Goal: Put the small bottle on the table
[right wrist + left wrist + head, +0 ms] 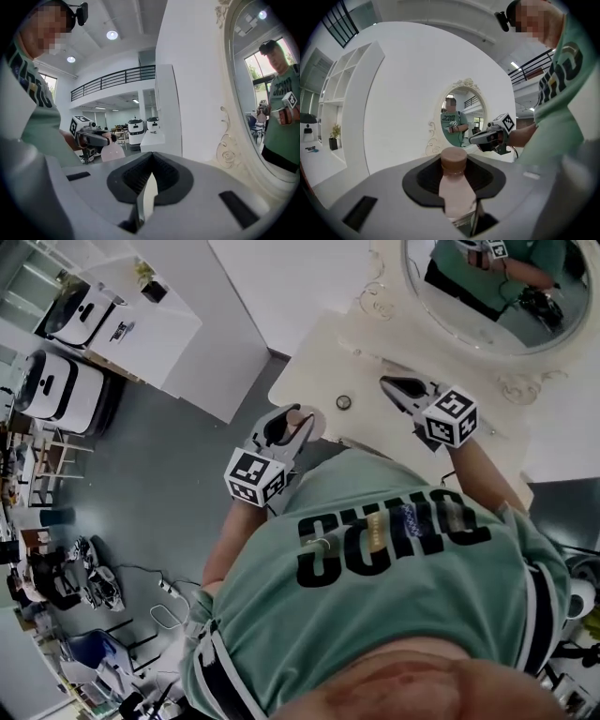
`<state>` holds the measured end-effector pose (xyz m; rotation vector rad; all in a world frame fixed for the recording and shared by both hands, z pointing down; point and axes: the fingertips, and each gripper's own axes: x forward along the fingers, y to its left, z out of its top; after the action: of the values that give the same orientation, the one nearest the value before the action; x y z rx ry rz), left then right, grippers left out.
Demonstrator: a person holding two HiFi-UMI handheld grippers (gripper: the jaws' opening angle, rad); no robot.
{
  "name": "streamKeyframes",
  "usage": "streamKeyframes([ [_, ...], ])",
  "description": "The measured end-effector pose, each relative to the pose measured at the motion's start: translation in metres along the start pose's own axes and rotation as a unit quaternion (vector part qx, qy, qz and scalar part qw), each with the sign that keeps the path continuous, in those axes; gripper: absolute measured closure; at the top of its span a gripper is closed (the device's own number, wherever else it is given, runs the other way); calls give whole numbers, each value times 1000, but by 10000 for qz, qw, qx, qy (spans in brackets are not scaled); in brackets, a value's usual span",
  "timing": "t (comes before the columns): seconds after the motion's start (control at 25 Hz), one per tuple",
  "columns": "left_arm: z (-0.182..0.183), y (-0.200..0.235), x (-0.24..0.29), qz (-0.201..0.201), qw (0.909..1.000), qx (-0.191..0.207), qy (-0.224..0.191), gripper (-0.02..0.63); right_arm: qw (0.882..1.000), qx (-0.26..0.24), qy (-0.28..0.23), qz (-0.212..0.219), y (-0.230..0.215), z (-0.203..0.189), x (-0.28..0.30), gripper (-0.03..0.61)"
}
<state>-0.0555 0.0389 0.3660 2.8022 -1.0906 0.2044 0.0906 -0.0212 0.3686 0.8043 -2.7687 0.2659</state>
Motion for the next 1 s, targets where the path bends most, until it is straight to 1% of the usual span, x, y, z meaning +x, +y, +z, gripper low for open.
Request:
streamKeyframes([
  [0.12, 8, 46, -9, -221, 9995, 196, 89, 477, 9998, 20, -49, -169, 3, 22, 41, 584],
  [0.24, 14, 82, -16, -407, 9987, 301, 109, 477, 9994, 4, -26, -334, 7, 34, 69, 583],
  [0.48, 13, 125, -11, -733, 9969, 267, 101, 477, 9972, 213, 63, -710, -6, 31, 98, 584],
  [0.6, 13, 140, -5, -856, 9959, 266, 137, 477, 9962, 305, 119, -810, -17, 29, 110, 584],
  [0.76, 15, 159, 14, -811, 9964, 197, 170, 477, 9964, 348, 259, -724, -38, 27, 124, 584],
  [0.92, 19, 166, 47, -613, 9979, 104, 157, 477, 9980, 333, 360, -411, -71, 25, 125, 584],
  [1.0, 17, 166, 66, -438, 9989, -8, 145, 477, 9984, 333, 422, -200, -91, 17, 127, 584],
])
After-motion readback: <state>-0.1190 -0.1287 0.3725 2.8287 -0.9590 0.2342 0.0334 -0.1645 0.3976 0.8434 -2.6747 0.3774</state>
